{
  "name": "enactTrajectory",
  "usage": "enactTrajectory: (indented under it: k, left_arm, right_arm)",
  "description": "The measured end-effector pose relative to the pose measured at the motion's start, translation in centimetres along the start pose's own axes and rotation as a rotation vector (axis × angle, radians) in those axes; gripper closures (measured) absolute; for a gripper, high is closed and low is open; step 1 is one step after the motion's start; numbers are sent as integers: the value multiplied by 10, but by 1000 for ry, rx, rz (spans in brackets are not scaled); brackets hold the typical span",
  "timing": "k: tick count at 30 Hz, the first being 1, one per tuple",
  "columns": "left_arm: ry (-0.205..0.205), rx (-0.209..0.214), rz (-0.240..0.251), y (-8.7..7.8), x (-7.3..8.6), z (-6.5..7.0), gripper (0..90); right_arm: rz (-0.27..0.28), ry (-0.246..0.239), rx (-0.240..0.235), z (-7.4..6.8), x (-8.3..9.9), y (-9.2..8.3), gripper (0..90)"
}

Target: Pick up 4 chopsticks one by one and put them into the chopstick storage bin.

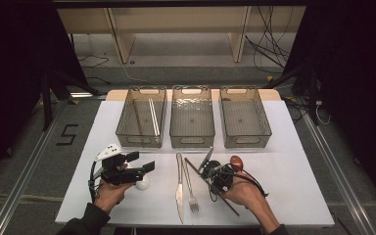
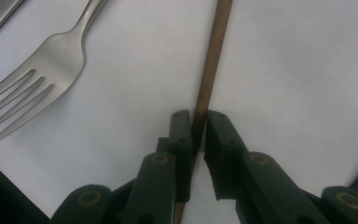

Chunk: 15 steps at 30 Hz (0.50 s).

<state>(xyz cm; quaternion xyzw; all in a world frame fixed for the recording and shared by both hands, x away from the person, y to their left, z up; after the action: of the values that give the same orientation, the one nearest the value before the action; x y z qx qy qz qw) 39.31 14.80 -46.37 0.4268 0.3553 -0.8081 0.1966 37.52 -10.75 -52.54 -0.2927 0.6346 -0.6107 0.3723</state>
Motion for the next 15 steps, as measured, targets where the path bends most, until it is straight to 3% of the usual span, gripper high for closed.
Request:
enactTrajectory:
  k: [9, 15]
  left_arm:
    - [0, 1, 0, 1, 0, 0, 181]
    - [-2, 13, 7, -1, -2, 3, 180]
  right_arm:
    - [7, 10, -9, 1, 1, 0, 824]
    - [8, 60, -7, 14, 7, -2, 853]
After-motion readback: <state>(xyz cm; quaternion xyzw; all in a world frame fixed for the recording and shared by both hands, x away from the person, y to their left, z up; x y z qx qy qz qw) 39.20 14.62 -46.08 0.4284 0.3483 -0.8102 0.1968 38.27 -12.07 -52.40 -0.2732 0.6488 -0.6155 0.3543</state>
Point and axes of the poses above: each handheld gripper's, and its own axes: y roughly forward along the jaws, x roughly out of its underside, z roughly to its right, the point moved 7 cm from there along y, roughly forward along the jaws, and after that the axes turned 5 degrees about -y, right-handed, at the moved point
